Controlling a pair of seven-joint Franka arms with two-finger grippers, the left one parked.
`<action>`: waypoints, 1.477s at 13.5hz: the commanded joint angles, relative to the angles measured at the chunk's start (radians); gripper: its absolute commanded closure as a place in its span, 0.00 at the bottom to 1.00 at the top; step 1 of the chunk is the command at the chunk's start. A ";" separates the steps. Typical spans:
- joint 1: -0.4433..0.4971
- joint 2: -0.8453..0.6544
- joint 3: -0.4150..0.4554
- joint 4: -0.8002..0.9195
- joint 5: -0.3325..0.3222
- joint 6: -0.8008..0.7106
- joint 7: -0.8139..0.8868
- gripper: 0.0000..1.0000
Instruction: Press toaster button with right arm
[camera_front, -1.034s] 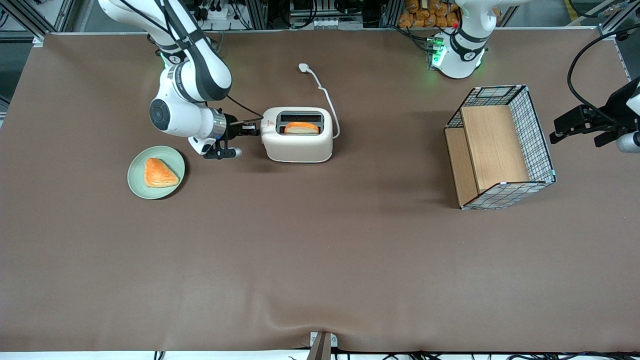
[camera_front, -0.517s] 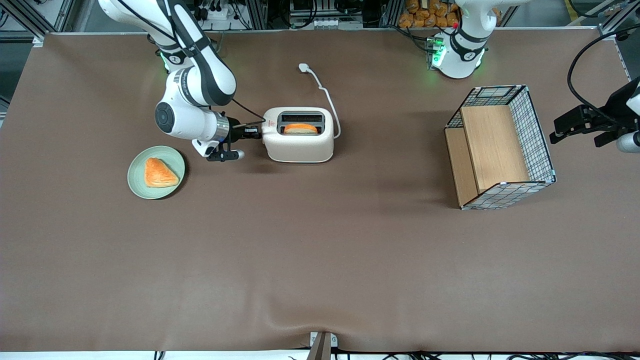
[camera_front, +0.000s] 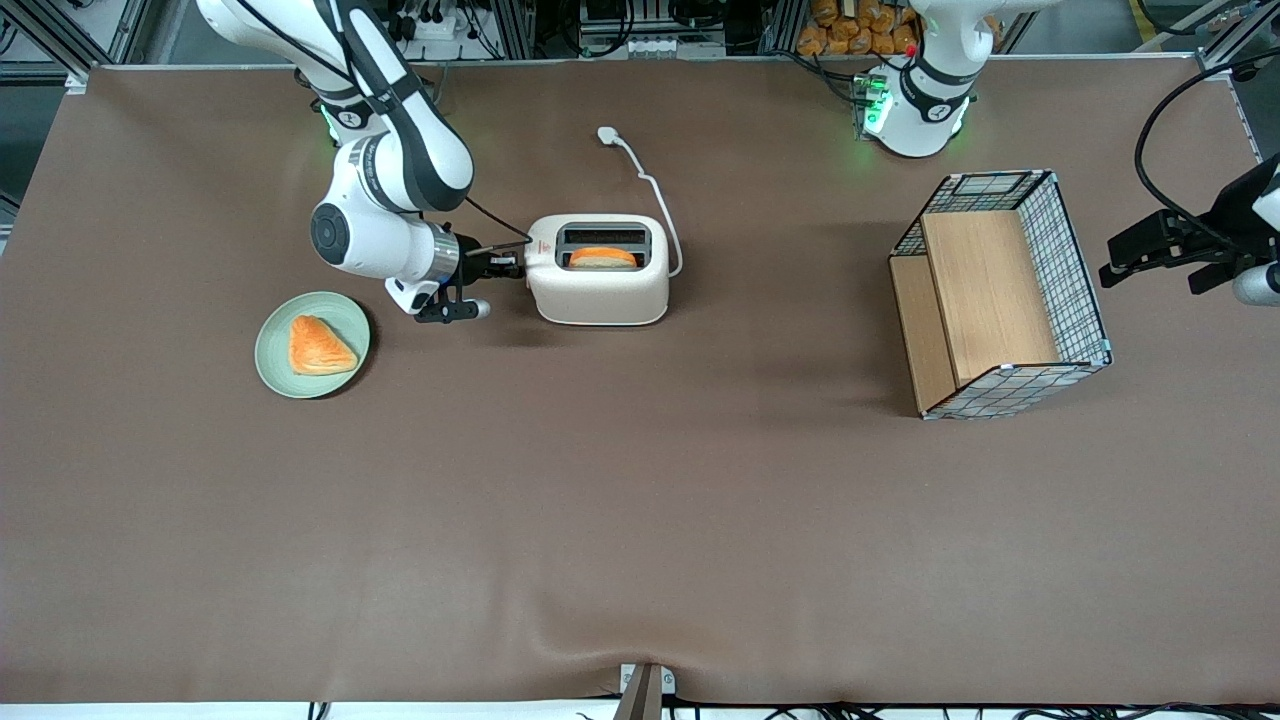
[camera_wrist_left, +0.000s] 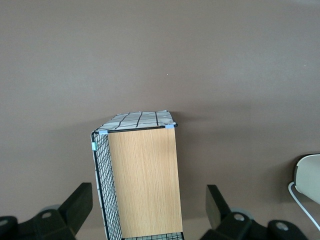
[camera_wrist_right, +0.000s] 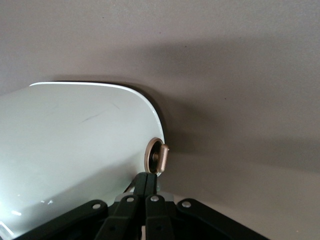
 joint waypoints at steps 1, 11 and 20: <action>0.036 0.061 0.003 0.002 0.068 0.079 -0.088 1.00; -0.014 0.038 -0.001 0.010 0.068 -0.016 -0.113 1.00; -0.215 0.015 -0.038 0.191 -0.206 -0.335 -0.103 0.84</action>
